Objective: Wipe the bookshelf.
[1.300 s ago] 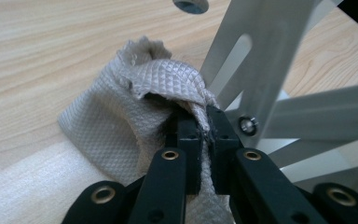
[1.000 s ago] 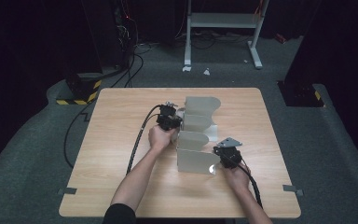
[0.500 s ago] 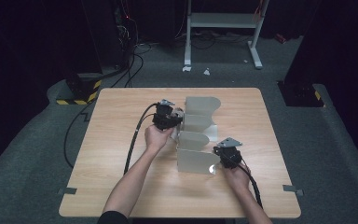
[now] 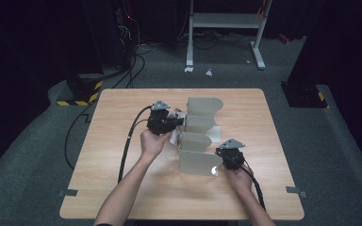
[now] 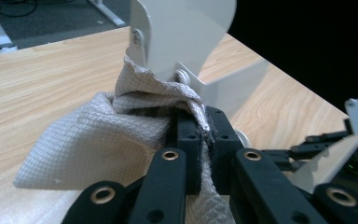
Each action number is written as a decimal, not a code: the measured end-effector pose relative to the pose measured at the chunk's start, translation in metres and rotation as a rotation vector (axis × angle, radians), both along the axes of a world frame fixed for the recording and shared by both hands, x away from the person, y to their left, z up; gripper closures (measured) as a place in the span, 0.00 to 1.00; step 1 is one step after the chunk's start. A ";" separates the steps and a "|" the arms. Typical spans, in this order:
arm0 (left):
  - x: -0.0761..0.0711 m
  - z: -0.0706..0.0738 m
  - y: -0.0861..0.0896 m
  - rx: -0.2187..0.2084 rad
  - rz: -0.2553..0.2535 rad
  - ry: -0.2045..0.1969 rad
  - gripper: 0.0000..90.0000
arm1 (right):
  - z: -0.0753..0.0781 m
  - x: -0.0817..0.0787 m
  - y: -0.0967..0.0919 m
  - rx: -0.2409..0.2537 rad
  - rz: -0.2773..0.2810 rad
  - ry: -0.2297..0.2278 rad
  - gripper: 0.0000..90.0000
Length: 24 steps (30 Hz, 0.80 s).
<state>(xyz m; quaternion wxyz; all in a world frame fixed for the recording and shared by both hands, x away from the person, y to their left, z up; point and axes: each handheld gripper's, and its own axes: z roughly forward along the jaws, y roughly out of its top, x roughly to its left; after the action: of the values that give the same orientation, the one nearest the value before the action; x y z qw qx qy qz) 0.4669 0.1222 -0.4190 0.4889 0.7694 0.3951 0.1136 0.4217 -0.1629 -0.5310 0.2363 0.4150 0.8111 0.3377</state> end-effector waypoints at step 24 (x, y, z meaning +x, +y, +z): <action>-0.034 -0.073 0.005 0.125 -0.002 0.121 0.95 | 0.000 0.000 0.000 0.003 0.000 0.002 1.00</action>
<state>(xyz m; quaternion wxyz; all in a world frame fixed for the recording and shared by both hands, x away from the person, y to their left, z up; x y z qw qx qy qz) 0.4329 0.1269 -0.4921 0.4152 0.8042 0.4154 0.0908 0.4219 -0.1632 -0.5309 0.2348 0.4158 0.8108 0.3384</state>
